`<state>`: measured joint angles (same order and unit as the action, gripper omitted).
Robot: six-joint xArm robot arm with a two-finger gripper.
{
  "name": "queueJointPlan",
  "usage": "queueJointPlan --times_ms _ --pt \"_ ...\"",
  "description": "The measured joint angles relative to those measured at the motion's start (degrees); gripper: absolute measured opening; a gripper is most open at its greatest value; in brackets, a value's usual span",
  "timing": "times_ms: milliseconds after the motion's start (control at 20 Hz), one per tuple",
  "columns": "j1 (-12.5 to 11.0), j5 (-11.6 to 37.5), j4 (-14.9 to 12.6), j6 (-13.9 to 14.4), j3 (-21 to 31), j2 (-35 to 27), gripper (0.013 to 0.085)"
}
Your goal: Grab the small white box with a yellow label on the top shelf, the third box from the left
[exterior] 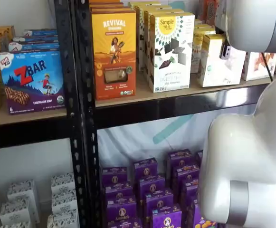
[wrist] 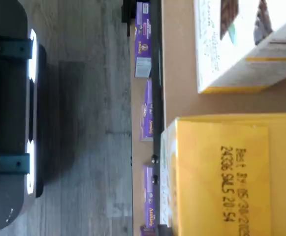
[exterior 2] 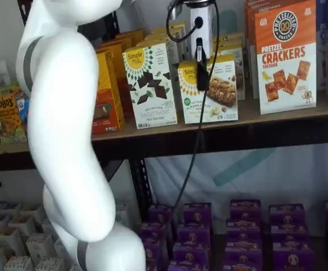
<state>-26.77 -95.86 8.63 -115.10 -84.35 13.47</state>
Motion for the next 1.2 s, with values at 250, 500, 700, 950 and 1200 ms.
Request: queueJointPlan --times_ms 250,500,700,950,1200 --pt "-0.5 -1.1 0.0 -0.3 2.0 3.1 0.0370" --pt "-0.2 -1.9 0.1 0.1 4.7 7.1 0.0370" --pt "1.0 -2.2 -1.0 1.1 7.8 10.8 0.0370" --pt "3.2 -2.8 -3.0 2.9 12.8 16.1 0.0370" --pt "4.6 -3.5 -3.7 4.2 16.4 19.7 0.0370"
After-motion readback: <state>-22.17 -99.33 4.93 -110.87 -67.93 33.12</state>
